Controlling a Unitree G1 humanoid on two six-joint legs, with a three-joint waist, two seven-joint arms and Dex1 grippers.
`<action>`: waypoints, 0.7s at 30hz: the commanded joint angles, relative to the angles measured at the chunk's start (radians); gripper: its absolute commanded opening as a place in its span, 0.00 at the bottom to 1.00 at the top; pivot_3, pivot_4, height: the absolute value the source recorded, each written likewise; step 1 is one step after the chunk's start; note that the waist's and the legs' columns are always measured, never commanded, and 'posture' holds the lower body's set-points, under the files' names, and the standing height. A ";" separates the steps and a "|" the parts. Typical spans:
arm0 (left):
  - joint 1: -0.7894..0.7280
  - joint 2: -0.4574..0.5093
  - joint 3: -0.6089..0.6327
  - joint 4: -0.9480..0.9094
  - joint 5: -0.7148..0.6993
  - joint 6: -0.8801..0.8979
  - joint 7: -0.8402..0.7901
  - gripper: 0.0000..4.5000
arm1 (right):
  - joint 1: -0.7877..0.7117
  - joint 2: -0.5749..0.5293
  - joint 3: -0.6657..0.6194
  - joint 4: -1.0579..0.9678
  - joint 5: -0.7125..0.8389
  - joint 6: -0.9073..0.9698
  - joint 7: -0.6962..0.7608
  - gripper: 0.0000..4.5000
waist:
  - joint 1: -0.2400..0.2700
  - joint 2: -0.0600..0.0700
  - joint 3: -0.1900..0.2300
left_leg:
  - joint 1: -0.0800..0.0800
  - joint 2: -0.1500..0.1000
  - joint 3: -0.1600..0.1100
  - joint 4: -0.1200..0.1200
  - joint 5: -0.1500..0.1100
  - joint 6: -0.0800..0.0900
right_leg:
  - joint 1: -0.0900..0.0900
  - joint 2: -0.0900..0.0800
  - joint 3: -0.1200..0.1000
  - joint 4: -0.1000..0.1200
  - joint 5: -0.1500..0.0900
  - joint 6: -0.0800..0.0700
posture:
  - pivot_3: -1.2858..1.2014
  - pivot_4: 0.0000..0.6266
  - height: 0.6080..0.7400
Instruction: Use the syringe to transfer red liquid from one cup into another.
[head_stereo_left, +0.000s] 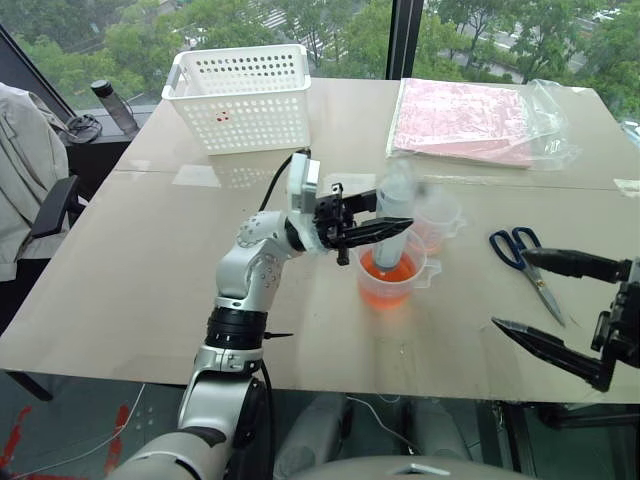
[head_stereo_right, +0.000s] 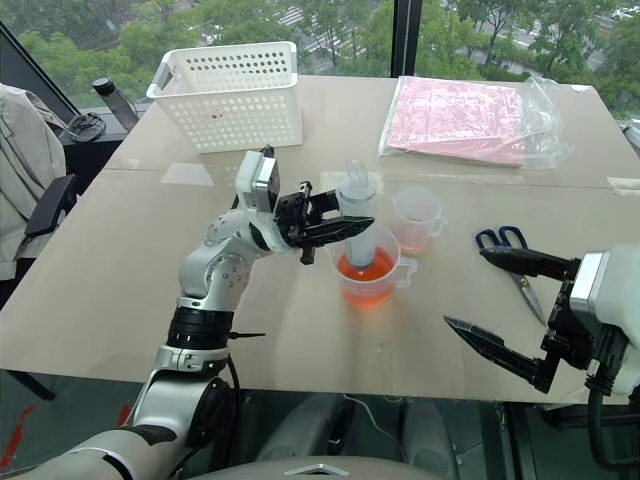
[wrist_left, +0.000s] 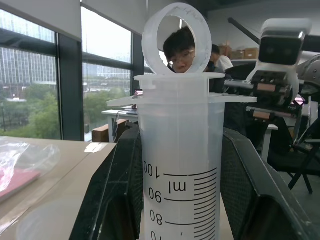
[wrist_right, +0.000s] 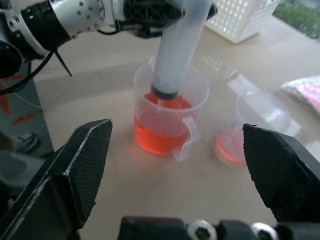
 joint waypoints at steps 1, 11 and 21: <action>0.001 0.010 -0.037 -0.043 0.008 -0.022 0.006 0.33 | -0.019 0.017 0.001 0.008 -0.029 -0.034 0.030 1.00 | -0.002 0.001 0.000 | 0.000 0.000 0.000 0.000 0.000 0.000 | 0.000 0.000 0.000 0.000 0.000 0.000 | 0.52 0.24 1.00; 0.028 0.056 -0.044 0.140 0.072 -0.159 -0.041 0.33 | -0.510 -0.156 0.374 0.045 0.267 -0.003 -0.354 1.00 | 0.000 0.006 -0.003 | 0.001 0.001 -0.001 -0.001 -0.002 0.004 | 0.001 0.000 -0.001 -0.002 0.000 0.000 | 0.52 0.24 1.00; 0.044 0.066 -0.056 0.126 0.059 -0.176 -0.038 0.33 | -0.942 -0.103 0.753 0.165 0.320 0.081 -0.612 0.94 | -0.003 0.005 -0.003 | 0.001 0.000 -0.004 -0.003 -0.001 0.001 | 0.004 -0.002 -0.006 -0.009 0.000 0.000 | 0.52 0.24 1.00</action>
